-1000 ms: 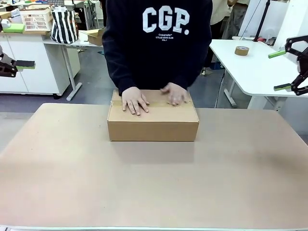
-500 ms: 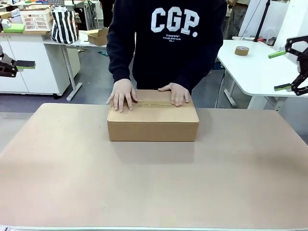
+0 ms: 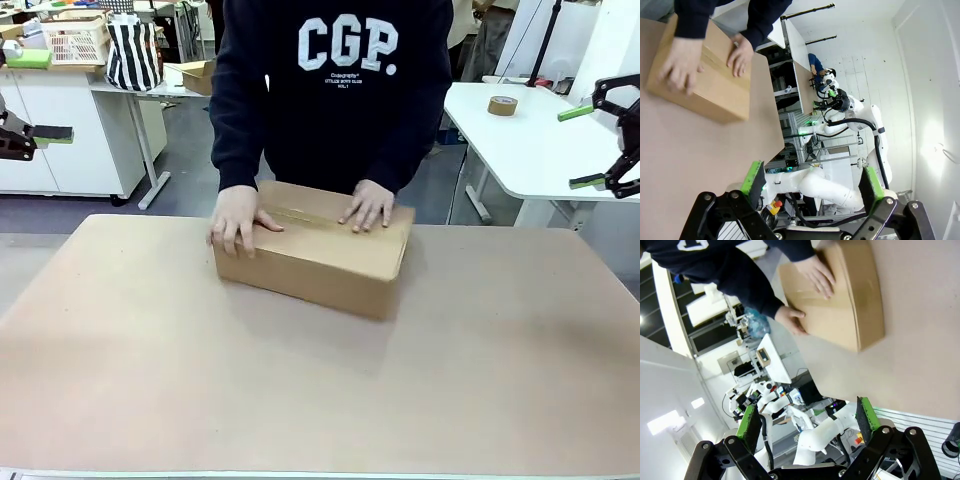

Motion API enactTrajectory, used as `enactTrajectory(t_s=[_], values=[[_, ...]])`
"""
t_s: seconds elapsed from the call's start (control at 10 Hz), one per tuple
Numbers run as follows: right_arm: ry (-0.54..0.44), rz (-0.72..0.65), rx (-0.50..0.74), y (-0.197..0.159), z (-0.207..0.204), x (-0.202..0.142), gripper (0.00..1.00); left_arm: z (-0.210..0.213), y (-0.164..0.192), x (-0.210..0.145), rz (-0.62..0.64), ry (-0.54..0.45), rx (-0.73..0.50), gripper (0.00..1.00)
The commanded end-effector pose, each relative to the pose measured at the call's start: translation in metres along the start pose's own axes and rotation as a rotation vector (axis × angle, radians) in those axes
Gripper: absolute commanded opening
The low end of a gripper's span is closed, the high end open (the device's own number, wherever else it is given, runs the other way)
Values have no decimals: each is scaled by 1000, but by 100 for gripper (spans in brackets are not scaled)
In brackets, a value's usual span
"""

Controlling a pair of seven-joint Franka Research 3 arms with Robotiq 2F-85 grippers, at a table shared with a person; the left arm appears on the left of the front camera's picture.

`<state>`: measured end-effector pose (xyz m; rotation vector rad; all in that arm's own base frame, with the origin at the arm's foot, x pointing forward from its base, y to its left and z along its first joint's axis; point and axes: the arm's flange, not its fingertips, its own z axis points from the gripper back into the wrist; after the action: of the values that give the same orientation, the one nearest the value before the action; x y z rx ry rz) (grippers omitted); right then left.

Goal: Pack the gift set into the box.
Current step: Press and hold the closed box until the human finishes sealing it.

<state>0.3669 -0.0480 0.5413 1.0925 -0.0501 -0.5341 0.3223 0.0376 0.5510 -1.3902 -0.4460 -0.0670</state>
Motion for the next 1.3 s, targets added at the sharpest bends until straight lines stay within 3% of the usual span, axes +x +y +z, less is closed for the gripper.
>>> enactTrajectory(t_s=[0.0,1.2], values=[[5,27,-4,0,1,1,100,-1,-1,0,-15,-3,-19,100],[5,27,-4,0,1,1,100,-1,-1,0,-15,-3,-19,100]])
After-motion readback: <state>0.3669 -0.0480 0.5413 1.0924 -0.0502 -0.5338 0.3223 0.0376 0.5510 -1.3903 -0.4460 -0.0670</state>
